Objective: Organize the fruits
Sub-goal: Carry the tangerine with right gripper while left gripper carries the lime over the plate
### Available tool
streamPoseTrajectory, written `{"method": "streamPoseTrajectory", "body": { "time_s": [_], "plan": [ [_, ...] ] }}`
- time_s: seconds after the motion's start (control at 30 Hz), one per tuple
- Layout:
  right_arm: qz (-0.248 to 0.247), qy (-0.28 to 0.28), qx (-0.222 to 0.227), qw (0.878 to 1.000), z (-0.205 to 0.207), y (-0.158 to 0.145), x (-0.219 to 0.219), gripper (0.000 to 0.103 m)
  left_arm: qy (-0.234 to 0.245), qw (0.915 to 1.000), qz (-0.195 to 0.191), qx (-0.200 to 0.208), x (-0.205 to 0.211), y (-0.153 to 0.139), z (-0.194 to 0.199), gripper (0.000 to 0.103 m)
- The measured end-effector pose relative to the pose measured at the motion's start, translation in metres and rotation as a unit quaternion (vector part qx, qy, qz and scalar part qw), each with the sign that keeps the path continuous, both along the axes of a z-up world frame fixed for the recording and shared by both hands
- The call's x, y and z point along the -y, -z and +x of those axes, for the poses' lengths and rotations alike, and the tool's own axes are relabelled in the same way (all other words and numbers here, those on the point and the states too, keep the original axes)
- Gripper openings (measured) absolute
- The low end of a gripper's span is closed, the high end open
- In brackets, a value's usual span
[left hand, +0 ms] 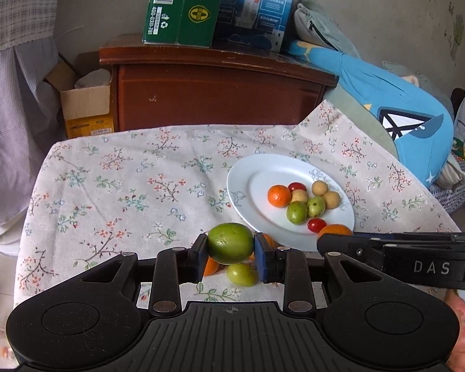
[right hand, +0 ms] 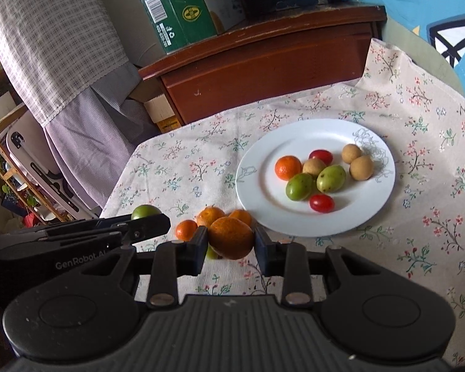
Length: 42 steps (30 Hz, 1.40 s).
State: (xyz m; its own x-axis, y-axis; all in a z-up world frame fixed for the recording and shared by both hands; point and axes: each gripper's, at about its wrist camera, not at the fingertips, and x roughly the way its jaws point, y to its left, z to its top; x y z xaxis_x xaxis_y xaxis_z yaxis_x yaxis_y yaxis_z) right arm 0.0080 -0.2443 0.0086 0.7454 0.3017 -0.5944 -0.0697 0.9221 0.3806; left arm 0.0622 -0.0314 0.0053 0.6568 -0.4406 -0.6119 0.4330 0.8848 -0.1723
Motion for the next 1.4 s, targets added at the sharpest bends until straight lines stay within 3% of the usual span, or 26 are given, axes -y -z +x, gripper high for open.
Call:
{"method": "streamPoseTrajectory", "body": {
  "time_s": [0.23, 0.37, 0.63, 1.4],
  "plan": [
    [0.005, 0.018, 0.030, 0.999, 0.007, -0.021, 0.023, 0.033, 0.023, 0.9997, -0.005, 0.008, 0.010, -0.016, 0.013, 0.029],
    [0.000, 0.024, 0.031, 0.999, 0.015, -0.021, 0.031, 0.033, 0.040, 0.9991, 0.009, 0.013, 0.020, -0.019, 0.023, 0.029],
    [-0.004, 0.032, 0.030, 0.999, 0.037, -0.020, 0.045, 0.032, 0.053, 0.9986, 0.001, -0.006, 0.037, -0.018, 0.046, 0.029],
    [-0.019, 0.066, -0.013, 0.998, 0.118, 0.018, 0.070, 0.032, 0.077, 0.9958, 0.033, -0.037, 0.088, 0.015, 0.102, 0.029]
  ]
}}
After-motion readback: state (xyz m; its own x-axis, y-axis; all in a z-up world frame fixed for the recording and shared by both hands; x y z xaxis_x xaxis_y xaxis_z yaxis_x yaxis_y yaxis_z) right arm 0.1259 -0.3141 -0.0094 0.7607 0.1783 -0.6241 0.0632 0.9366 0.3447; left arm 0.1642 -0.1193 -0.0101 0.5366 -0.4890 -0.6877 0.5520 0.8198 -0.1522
